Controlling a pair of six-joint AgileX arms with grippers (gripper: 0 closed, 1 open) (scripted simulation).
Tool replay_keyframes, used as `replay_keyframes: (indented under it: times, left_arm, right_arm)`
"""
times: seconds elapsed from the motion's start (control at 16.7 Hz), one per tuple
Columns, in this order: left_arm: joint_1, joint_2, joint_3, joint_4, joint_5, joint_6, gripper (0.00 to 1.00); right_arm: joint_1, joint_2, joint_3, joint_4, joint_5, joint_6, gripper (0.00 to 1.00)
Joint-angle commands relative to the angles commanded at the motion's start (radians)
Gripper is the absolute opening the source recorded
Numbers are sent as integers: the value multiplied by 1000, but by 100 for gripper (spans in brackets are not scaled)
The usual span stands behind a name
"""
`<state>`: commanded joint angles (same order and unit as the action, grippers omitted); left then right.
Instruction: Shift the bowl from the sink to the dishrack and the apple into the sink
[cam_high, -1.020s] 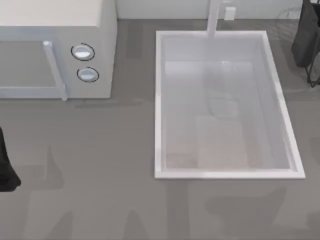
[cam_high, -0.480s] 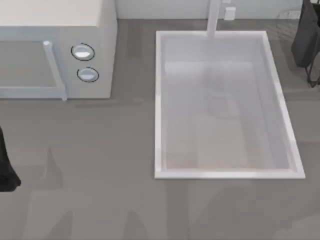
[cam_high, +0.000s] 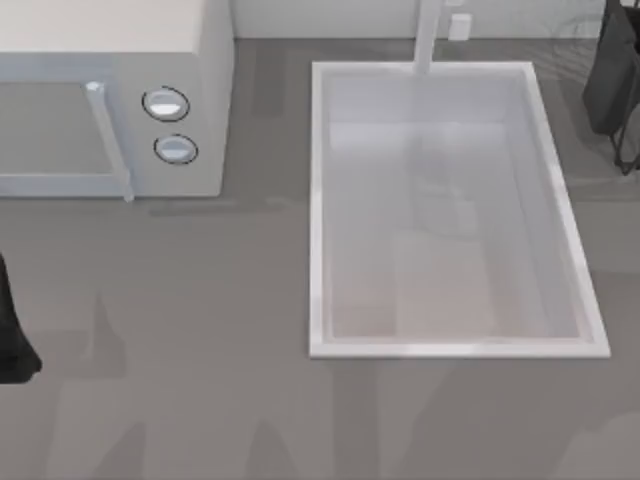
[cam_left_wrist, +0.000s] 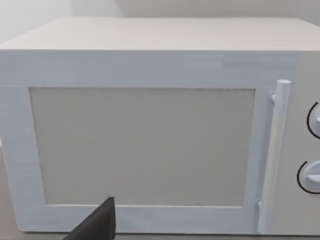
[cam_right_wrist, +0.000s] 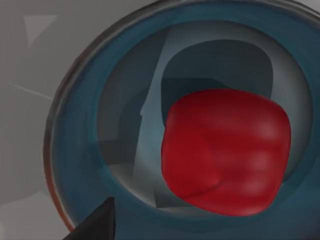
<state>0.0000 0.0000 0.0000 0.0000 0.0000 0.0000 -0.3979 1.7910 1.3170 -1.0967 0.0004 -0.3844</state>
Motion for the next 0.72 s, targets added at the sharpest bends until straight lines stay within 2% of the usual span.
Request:
replay_keyframes:
  times: [0.3,0.72]
  left_arm:
    - [0,0,0,0,0,0,100]
    - [0,0,0,0,0,0,100]
  right_arm:
    - [6,22,-37,58,-2,1,100]
    - [3,134,-183,318,5,4,100]
